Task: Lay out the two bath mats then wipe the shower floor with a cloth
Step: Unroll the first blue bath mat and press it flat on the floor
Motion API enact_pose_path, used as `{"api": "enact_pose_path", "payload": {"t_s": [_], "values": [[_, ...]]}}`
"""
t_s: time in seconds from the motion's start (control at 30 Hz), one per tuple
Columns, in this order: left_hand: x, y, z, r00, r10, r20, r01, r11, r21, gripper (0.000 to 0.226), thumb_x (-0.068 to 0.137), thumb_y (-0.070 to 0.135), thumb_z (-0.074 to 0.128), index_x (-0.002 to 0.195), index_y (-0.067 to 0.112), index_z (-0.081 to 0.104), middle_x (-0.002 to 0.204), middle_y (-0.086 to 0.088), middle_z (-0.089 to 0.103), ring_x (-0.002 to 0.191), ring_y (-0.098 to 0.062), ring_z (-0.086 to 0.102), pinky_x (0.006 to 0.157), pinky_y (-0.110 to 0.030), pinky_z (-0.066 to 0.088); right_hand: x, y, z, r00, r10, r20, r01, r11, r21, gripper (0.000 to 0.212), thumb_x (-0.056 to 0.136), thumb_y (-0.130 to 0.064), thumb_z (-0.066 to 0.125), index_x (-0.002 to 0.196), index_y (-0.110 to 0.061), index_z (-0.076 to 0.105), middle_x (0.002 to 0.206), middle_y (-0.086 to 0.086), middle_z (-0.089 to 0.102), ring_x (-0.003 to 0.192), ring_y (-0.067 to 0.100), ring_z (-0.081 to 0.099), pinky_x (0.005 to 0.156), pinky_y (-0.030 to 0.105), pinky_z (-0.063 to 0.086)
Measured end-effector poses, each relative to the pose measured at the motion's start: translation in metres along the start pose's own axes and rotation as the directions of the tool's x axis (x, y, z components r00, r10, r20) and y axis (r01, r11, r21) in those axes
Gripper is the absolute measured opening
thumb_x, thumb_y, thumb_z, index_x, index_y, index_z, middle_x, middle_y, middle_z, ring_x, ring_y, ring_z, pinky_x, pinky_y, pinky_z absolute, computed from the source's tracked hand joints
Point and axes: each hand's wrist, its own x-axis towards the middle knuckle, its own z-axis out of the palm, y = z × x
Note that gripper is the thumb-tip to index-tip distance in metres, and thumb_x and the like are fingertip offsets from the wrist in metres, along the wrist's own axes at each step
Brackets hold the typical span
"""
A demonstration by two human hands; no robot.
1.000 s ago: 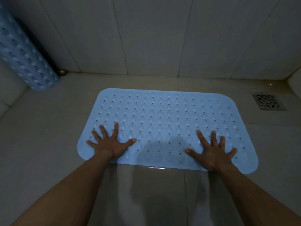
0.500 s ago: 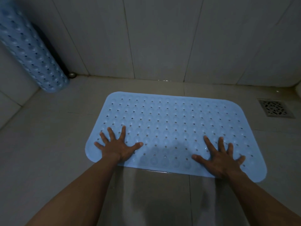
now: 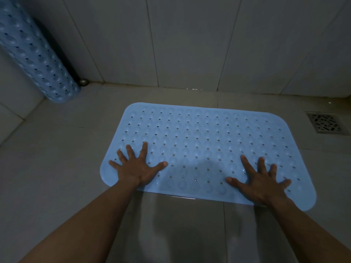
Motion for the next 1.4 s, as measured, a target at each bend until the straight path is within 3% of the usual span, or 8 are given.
{"api": "enact_pose_path", "payload": {"t_s": [0.13,0.2,0.4,0.53,0.7,0.87,1.1,1.4], "values": [[0.021,0.002,-0.013,0.939,0.078,-0.334,-0.087,0.996,-0.010,0.086,0.088,0.081,0.014,0.157,0.029,0.017,0.160,-0.018,0.026,0.149,-0.041,0.015,0.118,-0.065,0.013,0.010,-0.047,-0.016,0.990,-0.034,-0.135,0.039,0.999,0.035,0.100,0.072,-0.094,0.005,0.154,-0.041,-0.019,0.164,0.009,-0.023,0.150,0.037,-0.020,0.113,0.072,-0.008],[0.048,0.005,-0.024,0.912,0.146,-0.384,-0.173,0.984,-0.036,0.077,0.096,0.070,0.021,0.156,0.023,0.024,0.160,-0.018,0.027,0.150,-0.037,0.016,0.119,-0.062,0.014,0.029,-0.087,-0.029,0.979,-0.099,-0.178,0.112,0.992,0.065,0.093,0.079,-0.088,0.006,0.155,-0.039,-0.016,0.165,0.008,-0.020,0.151,0.034,-0.019,0.113,0.071,-0.010],[0.142,0.003,-0.053,0.904,0.335,-0.264,-0.330,0.942,0.067,0.076,0.096,0.069,0.013,0.160,0.031,0.000,0.168,-0.012,-0.007,0.154,-0.032,-0.011,0.122,-0.057,-0.003,0.097,-0.200,-0.048,0.925,-0.318,-0.208,0.322,0.947,-0.016,0.081,0.088,-0.082,0.008,0.156,-0.042,-0.010,0.166,0.004,-0.016,0.152,0.030,-0.017,0.111,0.072,-0.011],[0.180,-0.013,-0.053,0.932,0.330,-0.152,-0.314,0.942,0.120,0.082,0.085,0.083,0.005,0.156,0.046,-0.012,0.167,-0.007,-0.017,0.152,-0.033,-0.016,0.121,-0.059,-0.004,0.131,-0.245,-0.048,0.902,-0.378,-0.211,0.375,0.925,-0.057,0.076,0.091,-0.078,0.006,0.157,-0.041,-0.007,0.167,0.002,-0.015,0.152,0.029,-0.017,0.112,0.071,-0.012],[0.192,-0.017,-0.046,0.928,0.332,-0.167,-0.311,0.940,0.142,0.084,0.083,0.086,0.008,0.156,0.048,-0.007,0.168,-0.008,-0.010,0.153,-0.035,-0.010,0.121,-0.057,-0.004,0.153,-0.273,-0.039,0.860,-0.417,-0.294,0.415,0.907,-0.073,0.071,0.097,-0.068,0.010,0.159,-0.034,-0.003,0.168,0.003,-0.009,0.153,0.028,-0.009,0.115,0.068,-0.006],[0.203,-0.012,-0.058,0.859,0.457,-0.231,-0.448,0.889,0.093,0.102,0.078,0.083,0.024,0.155,0.016,0.024,0.162,-0.026,0.013,0.152,-0.038,0.005,0.124,-0.049,0.003,0.153,-0.274,-0.038,0.863,-0.404,-0.303,0.401,0.913,-0.074,0.070,0.096,-0.066,0.009,0.158,-0.037,-0.007,0.168,0.004,-0.007,0.154,0.028,-0.006,0.116,0.067,-0.006],[0.217,-0.016,-0.044,0.863,0.453,-0.223,-0.468,0.883,-0.019,0.104,0.078,0.086,0.026,0.161,0.028,-0.002,0.167,-0.013,-0.009,0.154,-0.028,-0.013,0.125,-0.047,-0.002,0.154,-0.276,-0.040,0.879,-0.396,-0.266,0.389,0.918,-0.081,0.070,0.096,-0.066,0.006,0.157,-0.037,-0.014,0.167,0.005,-0.013,0.153,0.027,-0.011,0.117,0.065,-0.005],[0.214,-0.013,-0.050,0.874,0.446,-0.192,-0.459,0.888,-0.026,0.091,0.084,0.086,0.019,0.157,0.040,-0.010,0.166,-0.006,-0.021,0.153,-0.024,-0.020,0.124,-0.047,-0.006,0.154,-0.277,-0.042,0.876,-0.389,-0.286,0.391,0.919,-0.055,0.067,0.100,-0.065,0.012,0.159,-0.036,-0.004,0.167,0.006,-0.005,0.154,0.027,-0.004,0.118,0.066,0.000]]}}
